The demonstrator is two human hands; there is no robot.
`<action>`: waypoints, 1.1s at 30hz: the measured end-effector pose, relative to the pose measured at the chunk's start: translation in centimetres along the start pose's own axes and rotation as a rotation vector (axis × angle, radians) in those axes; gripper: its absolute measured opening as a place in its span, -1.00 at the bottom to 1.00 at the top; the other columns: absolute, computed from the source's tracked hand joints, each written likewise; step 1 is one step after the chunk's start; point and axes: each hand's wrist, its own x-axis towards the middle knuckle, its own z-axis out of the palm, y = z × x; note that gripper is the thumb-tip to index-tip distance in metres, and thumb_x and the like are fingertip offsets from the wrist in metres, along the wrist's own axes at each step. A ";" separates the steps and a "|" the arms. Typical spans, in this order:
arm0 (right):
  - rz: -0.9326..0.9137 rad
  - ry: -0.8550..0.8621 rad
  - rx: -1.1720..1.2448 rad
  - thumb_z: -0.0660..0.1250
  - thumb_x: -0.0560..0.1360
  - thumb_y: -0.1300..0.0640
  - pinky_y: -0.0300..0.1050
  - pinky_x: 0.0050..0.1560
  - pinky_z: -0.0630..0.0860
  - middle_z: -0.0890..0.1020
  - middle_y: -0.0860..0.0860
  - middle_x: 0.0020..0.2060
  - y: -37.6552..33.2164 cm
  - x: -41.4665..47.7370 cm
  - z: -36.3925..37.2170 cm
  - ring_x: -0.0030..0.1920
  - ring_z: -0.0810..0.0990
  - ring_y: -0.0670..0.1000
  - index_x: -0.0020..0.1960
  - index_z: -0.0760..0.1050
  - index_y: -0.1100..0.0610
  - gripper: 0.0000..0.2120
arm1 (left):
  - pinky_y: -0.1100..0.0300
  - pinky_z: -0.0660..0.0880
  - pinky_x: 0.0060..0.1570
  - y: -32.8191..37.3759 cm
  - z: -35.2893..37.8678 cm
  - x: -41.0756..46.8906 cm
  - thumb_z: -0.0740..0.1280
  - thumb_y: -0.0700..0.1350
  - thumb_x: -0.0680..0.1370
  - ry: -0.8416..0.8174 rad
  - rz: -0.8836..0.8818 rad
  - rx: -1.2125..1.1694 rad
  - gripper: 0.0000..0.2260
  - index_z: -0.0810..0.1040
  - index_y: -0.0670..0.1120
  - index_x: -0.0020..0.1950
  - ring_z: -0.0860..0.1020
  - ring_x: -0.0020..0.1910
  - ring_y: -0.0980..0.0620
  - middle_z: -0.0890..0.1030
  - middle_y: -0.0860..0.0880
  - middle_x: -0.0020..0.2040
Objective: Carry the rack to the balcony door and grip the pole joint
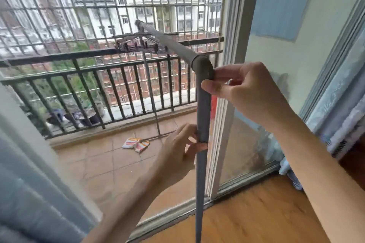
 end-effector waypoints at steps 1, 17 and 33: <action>-0.015 -0.034 0.021 0.52 0.41 0.05 -0.58 -0.34 0.32 0.61 -0.37 -0.45 0.3 0.3 -0.2 -0.45 0.51 -0.37 -0.01 0.71 -0.03 -0.84 | 0.15 0.54 -0.09 0.4 0.0 -0.2 0.32 -0.11 0.57 0.013 -0.015 0.009 -0.90 0.49 -0.05 0.07 0.57 -0.08 0.11 0.59 0.07 -0.04; -0.259 -0.139 0.057 0.52 0.41 0.02 -0.60 -0.38 0.32 0.50 -0.42 -0.52 2.3 3.3 0.3 -0.45 0.49 -0.44 -0.02 0.73 0.02 -0.84 | 0.16 0.55 -0.03 2.4 1.4 -0.2 0.33 -0.26 0.56 0.172 -0.194 0.196 -0.86 0.55 -0.10 0.09 0.59 -0.02 0.13 0.62 0.09 0.00; -0.261 -0.207 0.002 0.50 0.42 -0.03 -0.62 -0.33 0.36 0.55 -0.38 -0.37 4.5 9.1 1.3 -0.38 0.51 -0.48 0.01 0.72 0.05 -0.78 | 0.21 0.55 -0.05 -1.4 1.8 3.8 0.32 -0.29 0.54 0.246 -0.257 0.243 -0.81 0.57 -0.10 0.12 0.57 -0.03 0.19 0.62 0.07 -0.03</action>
